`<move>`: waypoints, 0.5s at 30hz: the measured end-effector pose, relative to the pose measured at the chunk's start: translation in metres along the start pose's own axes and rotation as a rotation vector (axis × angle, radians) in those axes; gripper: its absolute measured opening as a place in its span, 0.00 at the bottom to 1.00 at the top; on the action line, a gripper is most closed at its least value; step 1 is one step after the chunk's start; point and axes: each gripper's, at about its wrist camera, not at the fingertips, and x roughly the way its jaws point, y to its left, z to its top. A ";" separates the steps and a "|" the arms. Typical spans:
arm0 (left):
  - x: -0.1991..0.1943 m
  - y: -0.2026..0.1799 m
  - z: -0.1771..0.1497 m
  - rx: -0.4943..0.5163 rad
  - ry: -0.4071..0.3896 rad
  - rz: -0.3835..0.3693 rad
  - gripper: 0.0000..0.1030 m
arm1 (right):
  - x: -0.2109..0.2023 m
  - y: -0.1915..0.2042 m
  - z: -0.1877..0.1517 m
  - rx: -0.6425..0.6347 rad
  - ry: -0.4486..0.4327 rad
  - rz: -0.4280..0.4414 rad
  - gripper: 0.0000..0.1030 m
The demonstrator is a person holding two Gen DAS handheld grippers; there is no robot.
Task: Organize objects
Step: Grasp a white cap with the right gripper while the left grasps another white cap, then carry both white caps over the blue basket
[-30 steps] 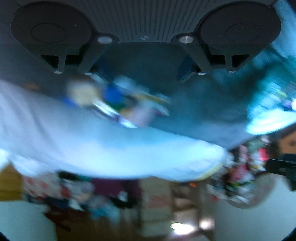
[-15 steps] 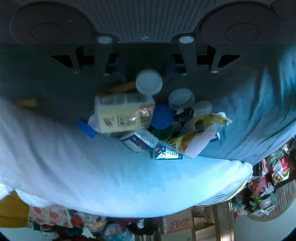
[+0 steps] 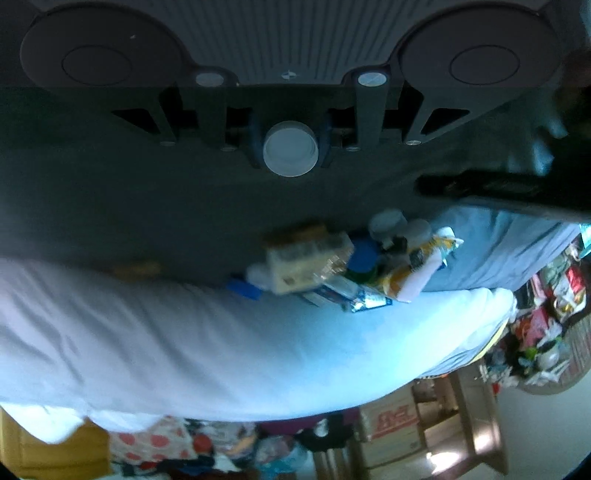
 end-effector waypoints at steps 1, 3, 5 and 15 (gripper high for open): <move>0.007 -0.002 0.001 0.010 -0.017 0.004 0.57 | -0.002 -0.003 -0.002 0.011 -0.004 0.002 0.31; 0.018 -0.007 0.005 0.037 -0.050 0.016 0.57 | -0.002 -0.004 -0.002 0.019 -0.014 0.005 0.31; 0.028 -0.008 0.012 0.042 -0.062 0.006 0.57 | 0.000 -0.005 -0.002 0.017 -0.025 0.009 0.31; 0.034 -0.021 0.017 0.057 -0.073 0.034 0.40 | 0.004 -0.008 -0.006 0.034 -0.028 0.024 0.31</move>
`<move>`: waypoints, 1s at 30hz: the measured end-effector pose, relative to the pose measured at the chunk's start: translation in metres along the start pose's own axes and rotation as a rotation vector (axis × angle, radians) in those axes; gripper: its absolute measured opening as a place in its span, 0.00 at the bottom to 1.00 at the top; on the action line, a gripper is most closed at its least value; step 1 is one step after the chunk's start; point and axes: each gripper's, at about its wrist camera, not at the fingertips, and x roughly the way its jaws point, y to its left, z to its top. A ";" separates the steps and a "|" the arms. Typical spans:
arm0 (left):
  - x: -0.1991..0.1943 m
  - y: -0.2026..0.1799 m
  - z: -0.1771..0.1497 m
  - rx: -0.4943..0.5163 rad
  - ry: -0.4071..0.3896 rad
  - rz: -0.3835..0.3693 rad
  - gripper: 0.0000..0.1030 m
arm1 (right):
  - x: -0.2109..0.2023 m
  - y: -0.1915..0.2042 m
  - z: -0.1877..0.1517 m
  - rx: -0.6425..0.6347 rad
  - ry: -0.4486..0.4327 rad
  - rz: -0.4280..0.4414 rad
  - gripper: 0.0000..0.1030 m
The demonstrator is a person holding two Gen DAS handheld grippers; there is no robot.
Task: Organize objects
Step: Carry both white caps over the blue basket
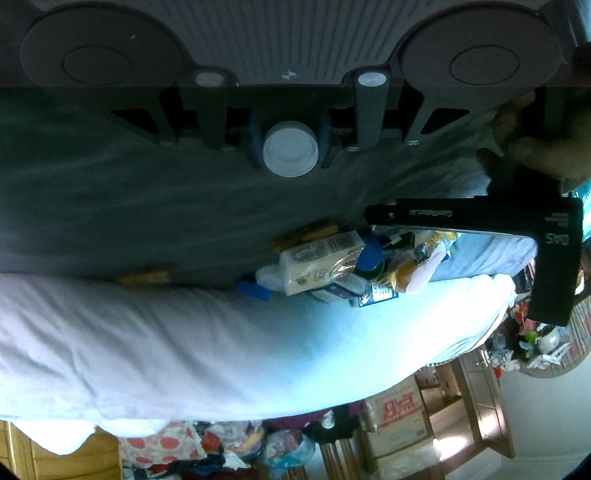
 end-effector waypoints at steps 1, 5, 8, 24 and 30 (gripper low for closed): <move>-0.009 -0.001 -0.001 -0.007 0.000 0.008 0.40 | -0.001 0.000 0.000 0.000 -0.002 -0.002 0.31; -0.061 -0.004 0.003 -0.004 -0.024 0.076 0.40 | -0.014 0.007 0.007 -0.018 -0.031 -0.003 0.31; -0.106 0.010 0.011 -0.027 -0.041 0.171 0.40 | -0.029 0.020 0.015 -0.040 -0.055 0.014 0.31; -0.346 0.169 0.002 -0.353 -0.240 0.583 0.40 | -0.081 0.246 0.110 -0.326 -0.126 0.342 0.31; -0.428 0.227 -0.021 -0.414 -0.272 0.684 0.41 | -0.079 0.351 0.134 -0.405 -0.083 0.435 0.31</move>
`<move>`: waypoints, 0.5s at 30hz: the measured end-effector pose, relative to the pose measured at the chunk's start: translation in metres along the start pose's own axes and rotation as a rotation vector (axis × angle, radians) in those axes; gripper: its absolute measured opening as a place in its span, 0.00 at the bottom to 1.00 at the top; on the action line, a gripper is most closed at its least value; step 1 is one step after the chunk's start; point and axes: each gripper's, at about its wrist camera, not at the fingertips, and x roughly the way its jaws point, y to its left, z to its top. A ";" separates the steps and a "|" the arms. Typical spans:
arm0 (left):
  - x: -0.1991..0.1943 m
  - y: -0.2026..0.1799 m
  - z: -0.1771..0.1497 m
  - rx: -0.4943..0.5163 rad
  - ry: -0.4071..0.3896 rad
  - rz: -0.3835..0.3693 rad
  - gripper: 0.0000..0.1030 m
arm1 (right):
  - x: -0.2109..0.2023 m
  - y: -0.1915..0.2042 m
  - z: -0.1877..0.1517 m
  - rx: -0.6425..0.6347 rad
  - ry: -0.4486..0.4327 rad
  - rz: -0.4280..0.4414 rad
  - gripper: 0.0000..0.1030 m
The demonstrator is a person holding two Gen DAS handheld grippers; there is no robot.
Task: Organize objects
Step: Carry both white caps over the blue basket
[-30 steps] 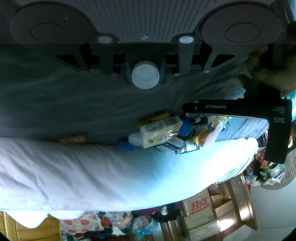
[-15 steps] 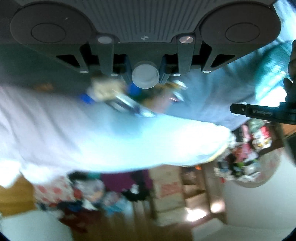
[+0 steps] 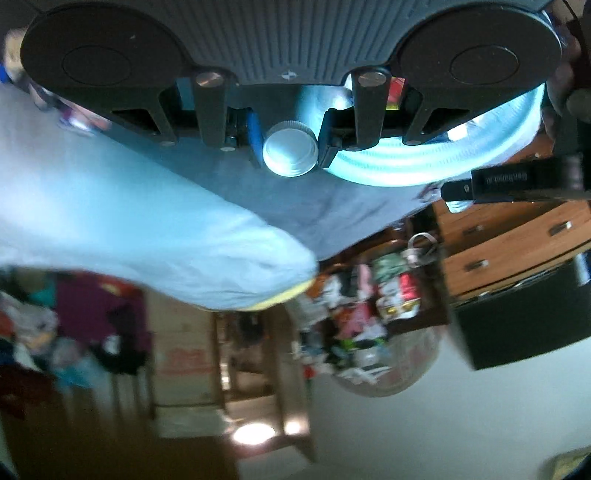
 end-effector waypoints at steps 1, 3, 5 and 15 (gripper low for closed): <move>-0.002 0.015 0.003 -0.005 0.002 0.013 0.41 | 0.007 0.011 0.007 -0.019 0.009 0.007 0.31; -0.004 0.044 0.007 -0.014 0.015 0.038 0.41 | 0.023 0.033 0.019 -0.040 0.028 0.026 0.31; -0.004 0.066 0.007 -0.028 0.032 0.049 0.41 | 0.036 0.049 0.027 -0.060 0.046 0.038 0.31; 0.010 0.096 -0.018 -0.083 0.085 0.059 0.41 | 0.072 0.114 0.029 -0.162 0.104 0.065 0.31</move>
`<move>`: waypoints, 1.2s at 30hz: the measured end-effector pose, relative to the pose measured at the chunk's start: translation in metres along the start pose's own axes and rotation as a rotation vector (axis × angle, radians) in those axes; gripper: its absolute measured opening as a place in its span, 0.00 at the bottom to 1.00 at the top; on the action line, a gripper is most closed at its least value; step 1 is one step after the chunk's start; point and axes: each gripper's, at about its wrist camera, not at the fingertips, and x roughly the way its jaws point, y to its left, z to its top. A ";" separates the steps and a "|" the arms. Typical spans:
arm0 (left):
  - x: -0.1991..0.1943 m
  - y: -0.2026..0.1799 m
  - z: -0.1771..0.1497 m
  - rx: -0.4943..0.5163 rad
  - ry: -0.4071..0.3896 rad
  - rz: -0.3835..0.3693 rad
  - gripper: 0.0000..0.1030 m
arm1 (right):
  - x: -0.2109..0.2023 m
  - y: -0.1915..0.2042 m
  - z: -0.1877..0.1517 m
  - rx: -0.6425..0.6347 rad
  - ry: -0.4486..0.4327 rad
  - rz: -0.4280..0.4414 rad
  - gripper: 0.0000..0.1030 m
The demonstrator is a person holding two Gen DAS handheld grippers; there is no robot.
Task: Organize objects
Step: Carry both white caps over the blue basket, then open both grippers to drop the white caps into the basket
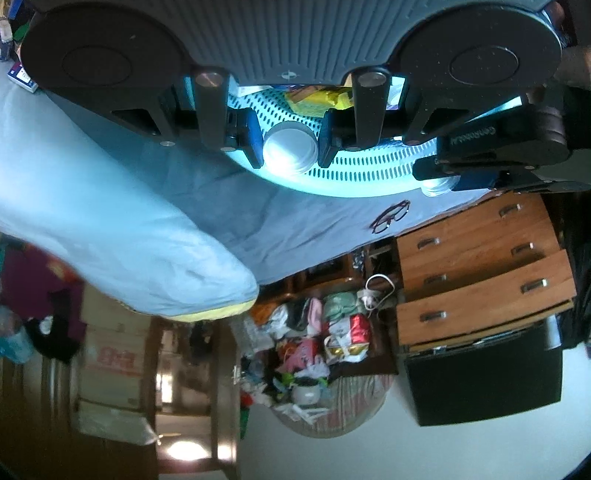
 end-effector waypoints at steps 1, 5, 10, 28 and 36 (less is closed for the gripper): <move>0.000 0.003 -0.001 -0.003 0.002 0.000 0.41 | 0.002 0.003 -0.001 -0.003 0.002 -0.001 0.31; 0.006 0.000 -0.007 -0.005 0.007 -0.001 0.41 | 0.005 0.008 -0.003 -0.007 0.009 -0.009 0.31; 0.010 -0.003 -0.011 0.004 0.010 -0.002 0.41 | 0.008 0.009 -0.003 -0.008 0.012 -0.009 0.31; 0.036 -0.009 -0.011 0.014 0.031 0.001 0.41 | 0.017 0.007 -0.009 0.001 0.028 -0.006 0.31; 0.041 -0.008 -0.014 0.001 0.034 0.015 0.70 | 0.020 0.007 -0.011 0.013 0.022 -0.008 0.42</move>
